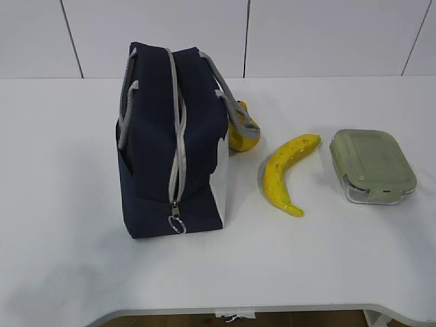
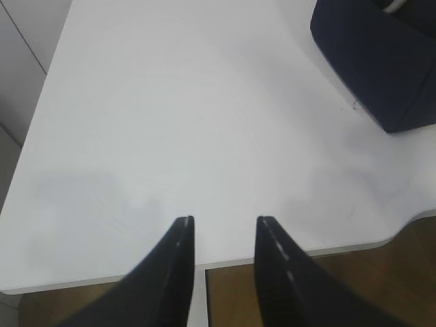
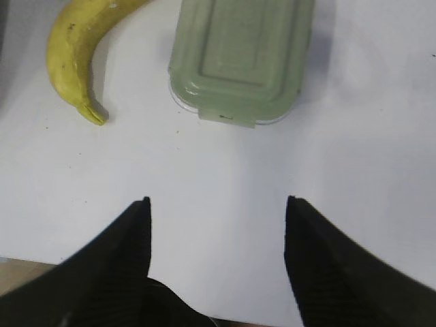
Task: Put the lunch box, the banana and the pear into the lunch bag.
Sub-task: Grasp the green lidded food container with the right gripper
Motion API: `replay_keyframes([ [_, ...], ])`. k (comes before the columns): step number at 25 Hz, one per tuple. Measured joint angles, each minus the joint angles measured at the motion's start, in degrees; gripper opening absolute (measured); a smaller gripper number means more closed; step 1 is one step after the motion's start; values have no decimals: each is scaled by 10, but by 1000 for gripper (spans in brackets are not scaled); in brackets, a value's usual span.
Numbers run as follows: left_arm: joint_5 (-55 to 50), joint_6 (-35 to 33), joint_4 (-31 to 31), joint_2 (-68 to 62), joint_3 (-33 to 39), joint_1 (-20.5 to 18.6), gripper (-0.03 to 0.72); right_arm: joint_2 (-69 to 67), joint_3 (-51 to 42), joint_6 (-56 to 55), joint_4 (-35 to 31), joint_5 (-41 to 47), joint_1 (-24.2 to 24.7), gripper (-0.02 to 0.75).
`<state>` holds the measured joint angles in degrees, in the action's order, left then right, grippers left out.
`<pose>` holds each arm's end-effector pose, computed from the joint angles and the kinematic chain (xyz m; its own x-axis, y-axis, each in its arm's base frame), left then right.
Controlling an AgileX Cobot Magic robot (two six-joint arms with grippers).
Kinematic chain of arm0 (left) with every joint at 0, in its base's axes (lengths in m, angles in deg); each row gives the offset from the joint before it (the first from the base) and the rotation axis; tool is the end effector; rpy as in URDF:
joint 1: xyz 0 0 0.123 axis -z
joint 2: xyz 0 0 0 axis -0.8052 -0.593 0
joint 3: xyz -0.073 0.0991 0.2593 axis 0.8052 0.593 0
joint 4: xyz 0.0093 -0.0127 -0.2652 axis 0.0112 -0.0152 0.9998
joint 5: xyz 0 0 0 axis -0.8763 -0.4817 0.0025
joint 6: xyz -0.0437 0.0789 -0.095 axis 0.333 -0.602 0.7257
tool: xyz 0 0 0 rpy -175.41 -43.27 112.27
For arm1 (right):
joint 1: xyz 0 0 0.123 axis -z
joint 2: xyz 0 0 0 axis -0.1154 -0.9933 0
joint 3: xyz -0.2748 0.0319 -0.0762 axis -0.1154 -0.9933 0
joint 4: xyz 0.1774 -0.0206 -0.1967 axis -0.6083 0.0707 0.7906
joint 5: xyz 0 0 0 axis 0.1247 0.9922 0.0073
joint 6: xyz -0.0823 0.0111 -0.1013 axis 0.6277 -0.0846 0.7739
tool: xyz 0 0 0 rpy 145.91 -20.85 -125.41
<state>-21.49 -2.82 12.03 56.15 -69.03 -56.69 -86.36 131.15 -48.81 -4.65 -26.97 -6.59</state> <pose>0.0377 -0.0072 0.2660 -0.4920 0.0695 -0.8678 0.0547 0.9973 0.0489 0.2420 0.0092 0.2703 -0.8396 -0.0501 -0.5410 -0.0804 0.9962 0.0325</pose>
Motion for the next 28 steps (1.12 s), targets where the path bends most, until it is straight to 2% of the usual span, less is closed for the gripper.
replay_keyframes([
  [5, 0, 0, 0, 0, 0, 0, 235, -67, 55, 52, -56, 20, 16, 463],
  [8, 0, 0, 0, 0, 0, 0, 235, -97, 87, 107, -119, 50, 45, 463],
  [11, 0, 0, 0, 0, 0, 0, 235, -116, 105, 180, -194, 77, 89, 463],
  [21, 0, 0, 0, 0, 0, 0, 235, -184, 111, 357, -384, 189, 247, 463],
  [24, 0, 0, 0, 0, 0, 0, 236, -217, 114, 390, -419, 190, 277, 463],
  [28, 0, 0, 0, 0, 0, 0, 235, -262, 128, 403, -431, 191, 309, 462],
])
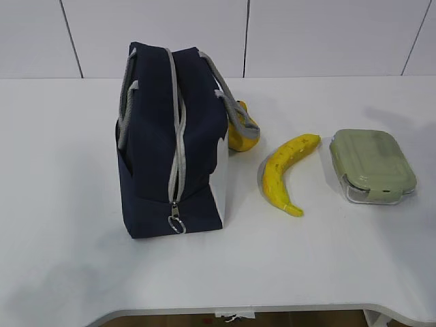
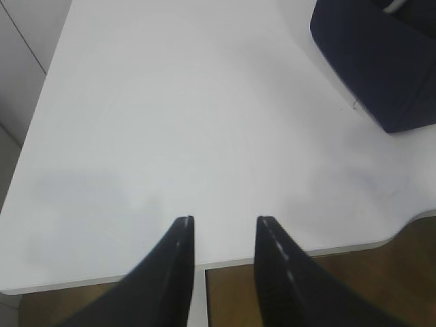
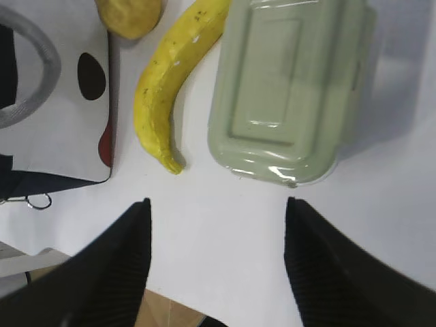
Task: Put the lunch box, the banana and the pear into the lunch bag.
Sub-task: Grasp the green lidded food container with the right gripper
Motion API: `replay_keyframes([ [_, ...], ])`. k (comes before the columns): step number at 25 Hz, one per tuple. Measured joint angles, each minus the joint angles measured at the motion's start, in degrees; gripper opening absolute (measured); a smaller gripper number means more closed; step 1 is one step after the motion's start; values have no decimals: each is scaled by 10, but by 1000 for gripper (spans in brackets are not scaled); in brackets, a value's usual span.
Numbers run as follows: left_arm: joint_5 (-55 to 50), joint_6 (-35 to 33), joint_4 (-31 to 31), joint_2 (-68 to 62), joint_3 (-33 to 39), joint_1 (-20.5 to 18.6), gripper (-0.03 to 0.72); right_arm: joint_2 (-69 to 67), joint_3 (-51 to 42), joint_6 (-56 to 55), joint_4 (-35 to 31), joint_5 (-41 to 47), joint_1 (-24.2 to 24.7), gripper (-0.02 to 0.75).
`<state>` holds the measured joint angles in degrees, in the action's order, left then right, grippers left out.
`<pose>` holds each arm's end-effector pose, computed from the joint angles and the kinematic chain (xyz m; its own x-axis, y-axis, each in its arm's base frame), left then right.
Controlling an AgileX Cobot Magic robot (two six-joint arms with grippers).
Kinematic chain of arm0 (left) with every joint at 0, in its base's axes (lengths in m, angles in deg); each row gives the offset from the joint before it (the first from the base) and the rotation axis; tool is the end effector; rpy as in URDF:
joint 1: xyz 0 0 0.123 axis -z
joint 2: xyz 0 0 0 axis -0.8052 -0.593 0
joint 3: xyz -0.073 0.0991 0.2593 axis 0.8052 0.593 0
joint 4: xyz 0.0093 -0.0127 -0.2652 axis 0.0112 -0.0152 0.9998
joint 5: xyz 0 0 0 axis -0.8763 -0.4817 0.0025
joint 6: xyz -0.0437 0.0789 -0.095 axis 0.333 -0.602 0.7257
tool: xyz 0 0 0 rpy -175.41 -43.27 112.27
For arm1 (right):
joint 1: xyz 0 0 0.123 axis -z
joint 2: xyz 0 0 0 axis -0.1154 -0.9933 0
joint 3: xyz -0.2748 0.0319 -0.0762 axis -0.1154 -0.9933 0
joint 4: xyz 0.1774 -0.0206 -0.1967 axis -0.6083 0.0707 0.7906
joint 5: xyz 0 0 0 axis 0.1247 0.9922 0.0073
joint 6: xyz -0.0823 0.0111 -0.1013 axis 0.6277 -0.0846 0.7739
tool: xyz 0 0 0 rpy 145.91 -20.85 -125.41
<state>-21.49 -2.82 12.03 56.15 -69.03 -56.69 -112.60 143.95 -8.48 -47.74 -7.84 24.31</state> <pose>0.0377 -0.0072 0.2660 -0.4920 0.0695 -0.8678 0.0547 0.9973 0.0489 0.3089 -0.0783 0.2401 -0.8845 0.1797 -0.4306 -0.1069 0.8202 0.5619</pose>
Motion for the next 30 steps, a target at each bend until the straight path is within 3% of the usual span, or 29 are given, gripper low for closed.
replay_keyframes([
  [9, 0, 0, 0, 0, 0, 0, 236, -99, 30, 2, -12, -2, 12, 459],
  [20, 0, 0, 0, 0, 0, 0, 236, -103, 30, 3, -27, -4, 12, 461],
  [23, 0, 0, 0, 0, 0, 0, 236, -103, 30, -3, -26, -4, 12, 505],
  [26, 0, 0, 0, 0, 0, 0, 237, -103, 30, -3, -26, -19, 12, 599],
  [30, 0, 0, 0, 0, 0, 0, 237, -103, 30, 1, -26, -40, 12, 627],
])
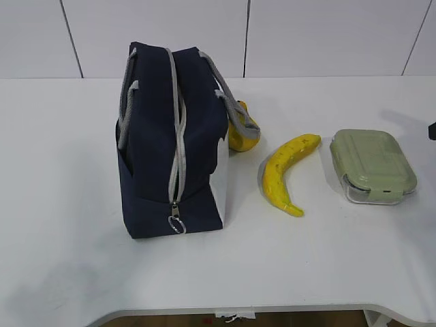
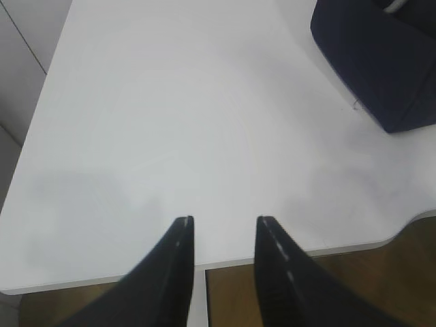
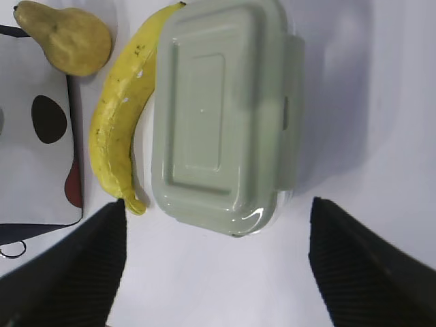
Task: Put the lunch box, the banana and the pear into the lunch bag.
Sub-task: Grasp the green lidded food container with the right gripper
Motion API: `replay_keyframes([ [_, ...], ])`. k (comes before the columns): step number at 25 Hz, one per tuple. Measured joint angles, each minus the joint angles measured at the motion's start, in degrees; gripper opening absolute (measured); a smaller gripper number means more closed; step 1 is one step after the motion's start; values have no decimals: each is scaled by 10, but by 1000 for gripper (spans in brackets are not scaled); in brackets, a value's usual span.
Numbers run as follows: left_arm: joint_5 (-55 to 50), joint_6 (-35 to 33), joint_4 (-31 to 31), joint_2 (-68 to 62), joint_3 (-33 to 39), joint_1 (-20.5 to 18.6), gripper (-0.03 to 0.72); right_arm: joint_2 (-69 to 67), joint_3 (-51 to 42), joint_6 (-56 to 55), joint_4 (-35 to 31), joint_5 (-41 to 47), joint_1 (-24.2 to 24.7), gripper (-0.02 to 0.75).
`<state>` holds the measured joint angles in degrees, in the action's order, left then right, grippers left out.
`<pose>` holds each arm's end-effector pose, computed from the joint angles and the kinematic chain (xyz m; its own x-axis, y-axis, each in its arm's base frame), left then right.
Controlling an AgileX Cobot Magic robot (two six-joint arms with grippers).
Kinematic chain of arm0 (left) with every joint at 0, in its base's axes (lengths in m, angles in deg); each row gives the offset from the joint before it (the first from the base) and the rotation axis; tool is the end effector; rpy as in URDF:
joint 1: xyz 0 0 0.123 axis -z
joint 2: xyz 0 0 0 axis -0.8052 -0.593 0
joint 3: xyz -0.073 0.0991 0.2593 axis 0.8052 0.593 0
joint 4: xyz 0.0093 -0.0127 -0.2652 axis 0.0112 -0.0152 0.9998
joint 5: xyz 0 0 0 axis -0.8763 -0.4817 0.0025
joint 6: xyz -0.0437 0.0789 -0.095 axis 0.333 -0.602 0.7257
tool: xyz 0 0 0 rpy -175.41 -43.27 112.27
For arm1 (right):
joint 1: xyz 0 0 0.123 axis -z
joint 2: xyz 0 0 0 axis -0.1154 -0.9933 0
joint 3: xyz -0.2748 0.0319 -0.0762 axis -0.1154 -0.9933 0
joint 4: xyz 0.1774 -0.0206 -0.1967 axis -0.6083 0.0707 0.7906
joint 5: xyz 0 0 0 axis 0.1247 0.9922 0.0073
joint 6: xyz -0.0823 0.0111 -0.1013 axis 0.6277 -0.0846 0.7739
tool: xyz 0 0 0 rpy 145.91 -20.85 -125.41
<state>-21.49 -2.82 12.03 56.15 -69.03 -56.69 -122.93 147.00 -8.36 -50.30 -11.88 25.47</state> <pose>0.0377 -0.0072 0.2660 -0.4920 0.0695 -0.8678 0.0547 0.9973 0.0489 0.3395 -0.1039 0.1979 -0.8880 0.2790 -0.3654 -0.0029 0.7914 0.6113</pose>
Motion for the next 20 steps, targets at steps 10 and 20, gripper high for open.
replay_keyframes([
  [10, 0, 0, 0, 0, 0, 0, 238, -76, 41, 27, -13, 17, 0, 623],
  [20, 1, 0, 0, 0, 0, 0, 239, -153, 74, 65, -69, 24, 0, 610],
])
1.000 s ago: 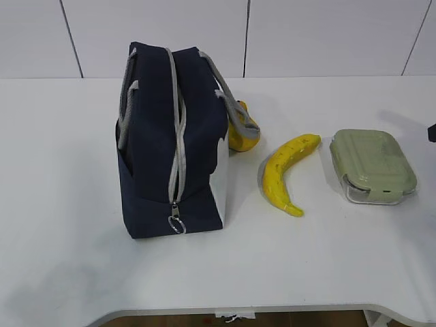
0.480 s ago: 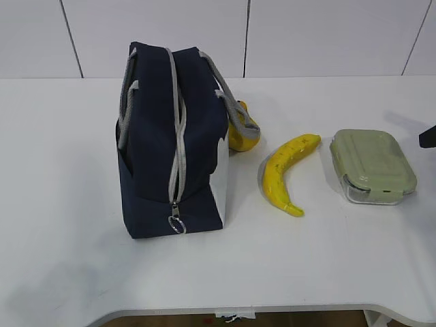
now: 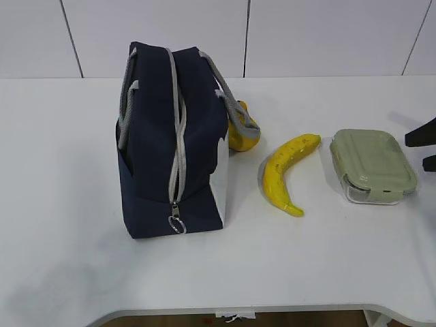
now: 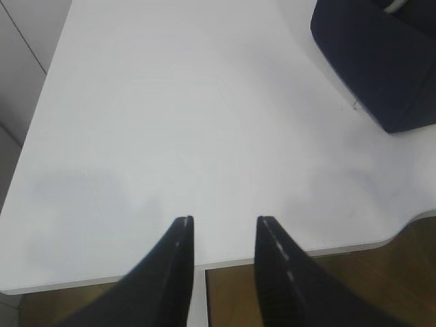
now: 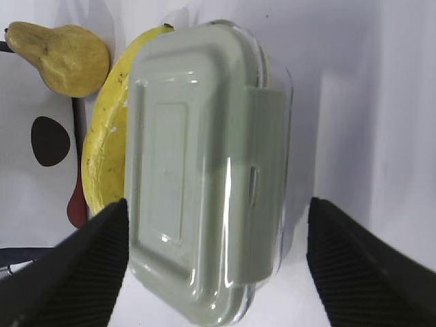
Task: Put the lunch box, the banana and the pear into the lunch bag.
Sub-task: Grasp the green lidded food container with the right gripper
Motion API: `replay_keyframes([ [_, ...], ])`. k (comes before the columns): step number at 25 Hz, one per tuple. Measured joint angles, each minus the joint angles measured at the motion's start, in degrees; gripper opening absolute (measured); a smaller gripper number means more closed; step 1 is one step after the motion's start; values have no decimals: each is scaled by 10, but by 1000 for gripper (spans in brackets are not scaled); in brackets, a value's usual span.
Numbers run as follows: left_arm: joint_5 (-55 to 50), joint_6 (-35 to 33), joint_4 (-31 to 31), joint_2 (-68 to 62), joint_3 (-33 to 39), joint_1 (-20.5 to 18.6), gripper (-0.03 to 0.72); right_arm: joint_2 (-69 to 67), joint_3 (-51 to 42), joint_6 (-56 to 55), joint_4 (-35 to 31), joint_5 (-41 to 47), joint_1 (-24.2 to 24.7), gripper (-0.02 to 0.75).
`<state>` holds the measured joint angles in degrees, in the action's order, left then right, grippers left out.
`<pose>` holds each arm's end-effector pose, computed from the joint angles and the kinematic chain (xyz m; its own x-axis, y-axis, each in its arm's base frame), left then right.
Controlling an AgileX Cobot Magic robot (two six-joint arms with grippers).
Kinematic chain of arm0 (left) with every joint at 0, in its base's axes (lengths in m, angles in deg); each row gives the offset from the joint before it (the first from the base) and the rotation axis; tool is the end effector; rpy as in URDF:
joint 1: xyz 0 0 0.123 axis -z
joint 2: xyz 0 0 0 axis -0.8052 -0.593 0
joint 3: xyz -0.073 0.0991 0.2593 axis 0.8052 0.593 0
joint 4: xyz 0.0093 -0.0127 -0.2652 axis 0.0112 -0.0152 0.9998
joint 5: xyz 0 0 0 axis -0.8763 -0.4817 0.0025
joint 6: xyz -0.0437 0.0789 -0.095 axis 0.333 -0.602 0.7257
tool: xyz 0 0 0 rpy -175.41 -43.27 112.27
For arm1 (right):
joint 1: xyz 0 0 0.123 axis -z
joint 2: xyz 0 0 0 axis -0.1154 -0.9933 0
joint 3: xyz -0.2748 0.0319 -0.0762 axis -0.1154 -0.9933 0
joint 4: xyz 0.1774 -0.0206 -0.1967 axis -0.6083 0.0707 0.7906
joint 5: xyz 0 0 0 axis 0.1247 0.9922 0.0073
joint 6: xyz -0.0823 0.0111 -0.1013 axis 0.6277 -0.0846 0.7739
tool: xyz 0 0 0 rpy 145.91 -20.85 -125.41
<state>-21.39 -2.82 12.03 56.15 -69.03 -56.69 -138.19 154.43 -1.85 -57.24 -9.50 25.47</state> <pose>0.0378 -0.0072 0.2662 -0.4905 0.0695 -0.8687 0.0545 0.9973 0.0490 0.3802 -0.1174 0.1440 -0.9007 0.2906 -0.3230 -0.0302 0.6999 0.7136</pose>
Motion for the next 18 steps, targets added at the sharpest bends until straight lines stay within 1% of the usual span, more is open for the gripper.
replay_keyframes([
  [11, 0, 0, 0, 0, 0, 0, 239, -54, 8, 24, -37, 0, -2, 601],
  [18, 0, 0, 0, 0, 0, 0, 239, -61, 8, 38, -61, -1, -2, 597],
])
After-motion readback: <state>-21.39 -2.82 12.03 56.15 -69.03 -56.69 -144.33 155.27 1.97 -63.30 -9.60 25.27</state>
